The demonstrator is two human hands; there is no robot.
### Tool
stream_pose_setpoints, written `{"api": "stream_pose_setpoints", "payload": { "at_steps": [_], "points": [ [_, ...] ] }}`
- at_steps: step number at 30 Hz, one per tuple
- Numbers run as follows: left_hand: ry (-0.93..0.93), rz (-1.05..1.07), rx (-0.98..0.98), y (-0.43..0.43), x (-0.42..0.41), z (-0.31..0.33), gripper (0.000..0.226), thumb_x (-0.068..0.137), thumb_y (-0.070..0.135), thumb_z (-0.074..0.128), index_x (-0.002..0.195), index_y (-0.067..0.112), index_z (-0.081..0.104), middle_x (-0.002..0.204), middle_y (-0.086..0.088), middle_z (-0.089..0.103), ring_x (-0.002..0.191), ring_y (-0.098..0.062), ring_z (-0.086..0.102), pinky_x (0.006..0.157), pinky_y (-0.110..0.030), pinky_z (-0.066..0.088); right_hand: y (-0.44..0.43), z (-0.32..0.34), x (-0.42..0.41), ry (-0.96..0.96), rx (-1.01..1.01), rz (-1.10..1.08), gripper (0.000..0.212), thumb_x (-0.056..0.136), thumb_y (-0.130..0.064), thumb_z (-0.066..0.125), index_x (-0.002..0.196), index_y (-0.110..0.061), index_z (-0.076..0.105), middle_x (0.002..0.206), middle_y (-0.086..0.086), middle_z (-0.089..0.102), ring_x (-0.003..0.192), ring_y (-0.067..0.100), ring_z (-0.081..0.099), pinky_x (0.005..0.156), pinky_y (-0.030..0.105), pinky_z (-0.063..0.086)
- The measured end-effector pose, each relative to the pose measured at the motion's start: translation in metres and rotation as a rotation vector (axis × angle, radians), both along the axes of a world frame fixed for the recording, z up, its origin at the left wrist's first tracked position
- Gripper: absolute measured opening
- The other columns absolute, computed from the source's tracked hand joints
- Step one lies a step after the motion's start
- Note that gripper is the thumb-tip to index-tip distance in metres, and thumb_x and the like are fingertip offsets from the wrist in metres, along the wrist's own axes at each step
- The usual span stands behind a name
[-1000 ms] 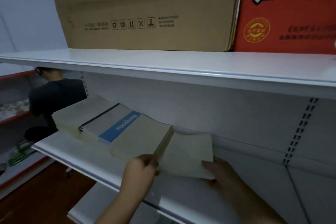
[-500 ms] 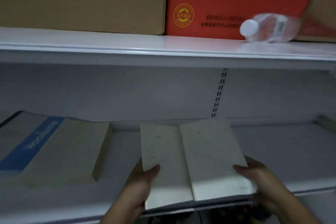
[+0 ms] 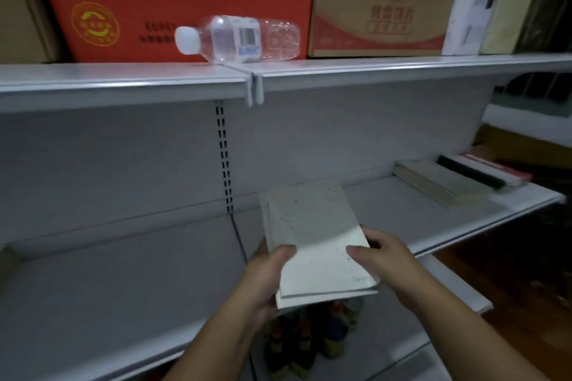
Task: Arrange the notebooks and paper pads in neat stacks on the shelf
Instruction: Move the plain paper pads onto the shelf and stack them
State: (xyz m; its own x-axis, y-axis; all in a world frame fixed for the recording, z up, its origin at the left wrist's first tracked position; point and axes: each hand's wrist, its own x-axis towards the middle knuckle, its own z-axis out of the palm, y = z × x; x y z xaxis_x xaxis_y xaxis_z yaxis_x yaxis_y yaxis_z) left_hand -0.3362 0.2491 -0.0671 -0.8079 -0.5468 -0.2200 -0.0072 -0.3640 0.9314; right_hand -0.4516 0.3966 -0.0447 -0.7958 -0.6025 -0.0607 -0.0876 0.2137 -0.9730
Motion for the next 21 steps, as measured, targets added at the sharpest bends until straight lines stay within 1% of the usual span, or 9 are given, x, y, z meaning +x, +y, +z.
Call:
{"api": "stream_pose_setpoints", "payload": {
  "at_steps": [3, 5, 7, 9, 12, 15, 17, 19, 21],
  "points": [
    [0.012, -0.051, 0.048, 0.037, -0.04, 0.004, 0.023, 0.093, 0.008, 0.048, 0.114, 0.014, 0.056, 0.093, -0.01, 0.071, 0.077, -0.026, 0.069, 0.062, -0.033, 0.057, 0.04, 0.001, -0.038, -0.094, -0.002, 0.033, 0.034, 0.088, 0.003, 0.049, 0.093, -0.024, 0.07, 0.094, 0.001, 0.076, 0.088, 0.021, 0.071, 0.081, 0.036, 0.053],
    [0.019, -0.07, 0.101, 0.06, -0.064, 0.003, 0.019, 0.093, 0.008, 0.046, 0.107, 0.012, 0.058, 0.085, -0.009, 0.073, 0.073, -0.025, 0.069, 0.058, -0.031, 0.056, 0.066, 0.002, -0.063, -0.16, -0.005, 0.004, 0.032, 0.087, 0.006, 0.046, 0.099, -0.013, 0.069, 0.097, 0.011, 0.075, 0.093, 0.03, 0.07, 0.084, 0.039, 0.051],
    [0.029, -0.084, 0.124, 0.08, -0.088, 0.002, 0.02, 0.093, 0.008, 0.045, 0.108, 0.011, 0.058, 0.082, -0.008, 0.074, 0.07, -0.024, 0.07, 0.055, -0.03, 0.056, 0.089, 0.002, -0.086, -0.19, -0.003, -0.021, 0.033, 0.086, 0.007, 0.045, 0.102, -0.009, 0.069, 0.098, 0.014, 0.074, 0.095, 0.034, 0.069, 0.086, 0.04, 0.051],
    [0.041, -0.113, 0.138, 0.095, -0.112, 0.0, 0.025, 0.093, 0.008, 0.046, 0.115, 0.011, 0.056, 0.087, -0.01, 0.074, 0.073, -0.025, 0.07, 0.058, -0.031, 0.055, 0.108, 0.002, -0.107, -0.22, -0.01, -0.033, 0.035, 0.086, 0.008, 0.042, 0.102, -0.009, 0.068, 0.096, 0.012, 0.075, 0.092, 0.033, 0.069, 0.081, 0.037, 0.051],
    [0.044, -0.173, 0.156, 0.111, -0.146, -0.002, 0.019, 0.093, 0.009, 0.046, 0.106, 0.011, 0.059, 0.078, -0.008, 0.076, 0.067, -0.024, 0.072, 0.057, -0.032, 0.057, 0.129, -0.002, -0.137, -0.286, -0.067, -0.055, 0.038, 0.086, 0.01, 0.038, 0.104, -0.007, 0.066, 0.099, 0.013, 0.074, 0.096, 0.035, 0.068, 0.077, 0.037, 0.05],
    [0.038, -0.222, 0.177, 0.119, -0.181, -0.003, 0.021, 0.092, 0.008, 0.047, 0.108, 0.01, 0.06, 0.081, -0.012, 0.075, 0.075, -0.031, 0.07, 0.072, -0.042, 0.057, 0.139, -0.009, -0.164, -0.282, -0.077, -0.089, 0.04, 0.085, 0.011, 0.038, 0.106, -0.009, 0.065, 0.099, 0.012, 0.074, 0.094, 0.033, 0.069, 0.068, 0.033, 0.051],
    [0.053, -0.263, 0.123, 0.119, -0.209, -0.006, 0.025, 0.092, 0.008, 0.046, 0.114, 0.013, 0.059, 0.083, -0.007, 0.076, 0.075, -0.026, 0.071, 0.064, -0.035, 0.057, 0.142, -0.011, -0.183, -0.216, -0.047, -0.145, 0.044, 0.082, 0.013, 0.04, 0.102, -0.014, 0.068, 0.096, 0.01, 0.075, 0.091, 0.031, 0.07, 0.071, 0.033, 0.052],
    [0.01, -0.274, -0.015, 0.118, -0.242, -0.012, 0.023, 0.095, 0.014, 0.046, 0.114, 0.017, 0.059, 0.086, 0.001, 0.075, 0.074, -0.018, 0.071, 0.058, -0.025, 0.054, 0.144, -0.013, -0.209, -0.15, -0.004, -0.223, 0.047, 0.079, 0.015, 0.042, 0.095, -0.019, 0.071, 0.09, 0.008, 0.076, 0.087, 0.029, 0.07, 0.069, 0.032, 0.05],
    [-0.101, -0.259, -0.141, 0.117, -0.278, -0.018, 0.019, 0.097, 0.026, 0.045, 0.101, 0.017, 0.061, 0.081, 0.0, 0.071, 0.068, -0.017, 0.067, 0.054, -0.021, 0.048, 0.147, -0.012, -0.24, -0.11, 0.033, -0.29, 0.048, 0.078, 0.015, 0.045, 0.098, -0.019, 0.072, 0.086, 0.005, 0.076, 0.084, 0.028, 0.071, 0.067, 0.03, 0.049]
  ]
}}
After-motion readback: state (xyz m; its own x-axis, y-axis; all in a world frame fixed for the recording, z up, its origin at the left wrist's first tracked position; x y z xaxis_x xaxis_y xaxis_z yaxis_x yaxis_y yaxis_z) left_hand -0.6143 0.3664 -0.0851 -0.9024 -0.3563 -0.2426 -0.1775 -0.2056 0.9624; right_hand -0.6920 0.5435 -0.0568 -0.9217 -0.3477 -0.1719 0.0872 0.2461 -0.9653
